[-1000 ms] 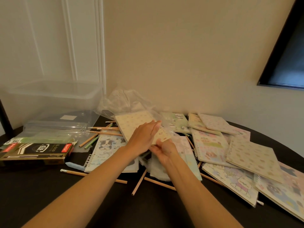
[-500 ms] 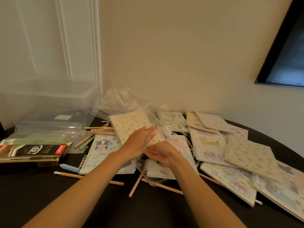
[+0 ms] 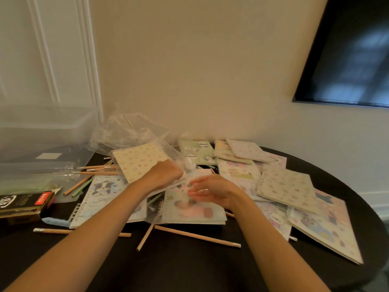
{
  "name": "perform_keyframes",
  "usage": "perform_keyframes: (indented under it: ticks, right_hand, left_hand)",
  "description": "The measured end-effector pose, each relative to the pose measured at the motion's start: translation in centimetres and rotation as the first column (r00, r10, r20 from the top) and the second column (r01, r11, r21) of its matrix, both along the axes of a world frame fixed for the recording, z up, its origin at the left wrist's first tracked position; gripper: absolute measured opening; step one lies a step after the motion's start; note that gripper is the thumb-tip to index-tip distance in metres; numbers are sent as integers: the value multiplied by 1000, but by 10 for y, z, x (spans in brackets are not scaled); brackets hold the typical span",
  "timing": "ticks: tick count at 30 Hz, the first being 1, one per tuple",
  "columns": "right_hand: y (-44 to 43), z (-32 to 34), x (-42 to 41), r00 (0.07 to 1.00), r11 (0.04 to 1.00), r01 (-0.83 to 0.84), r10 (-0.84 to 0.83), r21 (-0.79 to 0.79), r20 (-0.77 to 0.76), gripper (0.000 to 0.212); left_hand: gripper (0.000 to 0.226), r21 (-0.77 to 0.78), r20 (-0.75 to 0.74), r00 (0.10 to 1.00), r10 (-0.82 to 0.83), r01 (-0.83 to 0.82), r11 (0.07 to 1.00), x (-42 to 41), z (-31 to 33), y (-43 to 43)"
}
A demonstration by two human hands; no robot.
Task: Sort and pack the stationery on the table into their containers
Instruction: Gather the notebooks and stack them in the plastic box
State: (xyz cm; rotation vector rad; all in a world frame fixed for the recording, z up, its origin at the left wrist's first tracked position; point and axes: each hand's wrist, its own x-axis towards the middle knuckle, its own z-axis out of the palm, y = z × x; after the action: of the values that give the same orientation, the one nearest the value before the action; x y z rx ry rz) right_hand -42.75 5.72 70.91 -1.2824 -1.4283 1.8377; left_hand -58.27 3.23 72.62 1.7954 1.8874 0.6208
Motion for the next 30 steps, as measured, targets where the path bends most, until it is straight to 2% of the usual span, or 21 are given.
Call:
perform_keyframes:
  ticks: [3,5,6,8,10,11,12,13,14,18,22,24,26,28,30]
  right_hand:
    - [-3,12,44,990,990,128,-125,52,-57,20]
    - [-1,13,70,956,948,293,-285,126,-74,19]
    - [2,10,86,921,901,389,-386,194,-56,20]
    - [12,-1,114,803,749,508,-590,425,81,22]
    - [20,-10,143,658,623,499,-725,602,204,30]
    - [24,-13,160,596,589,508,-767,629,237,35]
    - [30,-18,175,542,567,529,-798,631,263,39]
    - [34,-20,187,503,565,551,-812,614,296,41]
    - [39,-25,199,484,582,566,-808,584,335,40]
    - [49,-41,228,503,643,576,-766,505,401,29]
    - [48,-46,236,496,561,671,-826,486,268,24]
    - [47,-42,235,513,555,690,-828,464,228,28]
    - [43,-35,232,538,545,724,-830,424,148,36]
    - [41,-26,227,574,556,779,-818,292,26,46]
    - [38,-17,220,616,604,786,-785,133,-73,40]
  left_hand:
    - [13,245,93,991,91,-111,963,39,8,12]
    - [21,315,109,990,91,-121,942,67,12,20]
    - [27,302,99,992,72,-99,948,85,11,25]
    - [30,205,111,993,41,-63,977,117,7,37]
    - [22,62,232,973,8,-23,998,146,-1,49]
    - [18,-11,293,956,7,-4,1000,162,-6,56]
    - [16,-73,333,943,19,6,997,175,-10,61]
    - [27,-139,354,935,39,12,990,184,-15,66]
    - [23,-200,383,922,56,23,980,193,-19,68]
    - [45,-292,560,817,135,42,955,219,-28,80]
    - [39,-305,672,716,190,33,952,229,-36,84]
    - [46,-321,705,677,213,36,946,229,-38,85]
    - [37,-310,721,661,210,35,950,225,-34,83]
    - [25,-265,742,642,190,21,964,215,-24,79]
    - [21,-232,777,602,182,6,973,201,-10,72]
